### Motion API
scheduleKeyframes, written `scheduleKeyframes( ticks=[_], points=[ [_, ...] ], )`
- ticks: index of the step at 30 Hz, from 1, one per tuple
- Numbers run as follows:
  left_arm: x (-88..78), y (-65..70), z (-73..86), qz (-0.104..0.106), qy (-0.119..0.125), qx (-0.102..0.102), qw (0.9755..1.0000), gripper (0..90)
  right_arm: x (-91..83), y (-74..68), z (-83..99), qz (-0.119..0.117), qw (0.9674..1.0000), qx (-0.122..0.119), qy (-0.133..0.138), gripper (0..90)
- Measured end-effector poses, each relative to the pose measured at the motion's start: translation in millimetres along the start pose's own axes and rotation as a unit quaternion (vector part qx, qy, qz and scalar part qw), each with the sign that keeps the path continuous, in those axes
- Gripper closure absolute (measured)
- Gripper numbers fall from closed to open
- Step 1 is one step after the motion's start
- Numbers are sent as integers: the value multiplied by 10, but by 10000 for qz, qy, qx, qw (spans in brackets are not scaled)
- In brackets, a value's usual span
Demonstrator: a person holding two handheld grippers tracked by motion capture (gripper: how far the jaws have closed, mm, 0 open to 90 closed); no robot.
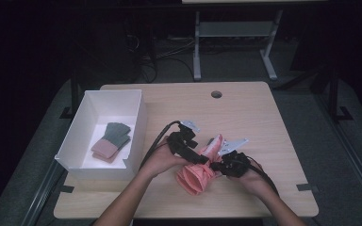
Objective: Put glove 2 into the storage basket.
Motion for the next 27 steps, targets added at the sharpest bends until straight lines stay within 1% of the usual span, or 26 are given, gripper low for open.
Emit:
scheduleKeyframes(
  ticks=[1, 2, 3, 4, 5, 6, 7, 8, 9, 10, 11, 14, 15, 16, 18, 19, 20, 21, 22, 27],
  points=[
    [43, -19, -5, 34, -44, -11, 10000, 178, 1, 1, 3, 11, 10000, -15, 15, 900],
    [124, -49, -14, 127, -165, -62, 9998, 178, 3, -1, 8, 18, 10000, -41, 33, 900],
    [164, -53, -16, 183, -156, -124, 9996, 178, 3, -1, 11, 18, 10000, -48, 35, 900],
    [164, -53, -16, 183, -156, -124, 9996, 175, 3, -1, 11, 18, 10000, -48, 35, 900],
    [197, -65, -12, 231, -206, -138, 9994, 175, 4, -1, 13, 20, 10000, -42, 47, 900],
    [271, -97, 2, 316, -316, -205, 9988, 165, 2, -3, 16, 23, 10000, -16, 37, 900],
    [271, -97, 2, 316, -316, -205, 9988, 164, 2, -3, 16, 23, 10000, -16, 37, 900],
    [306, -120, 13, 350, -367, -265, 9984, 164, 5, -5, 18, 14, 10000, 2, 55, 900],
    [370, -167, 39, 565, -488, -375, 9965, 161, 9, -4, 23, -4, 10000, 14, 71, 900],
    [389, -183, 47, 627, -517, -414, 9958, 160, 12, -1, 27, 1, 10000, -11, 79, 900],
    [389, -183, 47, 627, -517, -414, 9958, 153, 12, -1, 27, 1, 10000, -11, 79, 900],
    [428, -214, 69, 749, -644, -505, 9938, 150, 14, -1, 30, -36, 10000, 11, 81, 900],
    [441, -223, 77, 781, -642, -518, 9935, 149, 15, -1, 33, -19, 10000, -17, 77, 900],
    [443, -218, 76, 788, -616, -524, 9936, 148, 17, -5, 36, -14, 10000, -7, 90, 900],
    [443, -212, 72, 773, -646, -502, 9936, 149, 20, -7, 40, -13, 9999, -13, 114, 900],
    [443, -212, 72, 773, -646, -502, 9936, 162, 20, -7, 40, -13, 9999, -13, 114, 900],
    [447, -205, 70, 849, -646, -503, 9930, 162, 21, -7, 40, -9, 9999, -16, 117, 900],
    [453, -198, 68, 861, -633, -503, 9930, 191, 22, -3, 43, 1, 9999, -36, 126, 900],
    [454, -183, 57, 862, -682, -461, 9929, 210, 23, -1, 46, -8, 9999, -31, 131, 900],
    [469, -150, 35, 849, -700, -495, 9927, 212, 30, -3, 45, -15, 9999, -64, 135, 900]
  ],
)
Point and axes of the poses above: each handheld gripper's, and its own axes: x roughly forward along the jaws, z roughly out of its underside, y roughly to its right, the point moved 1 cm from there along x, roughly forward along the jaws, and after that the axes turned 15 degrees about -y, right-handed, at the moved point
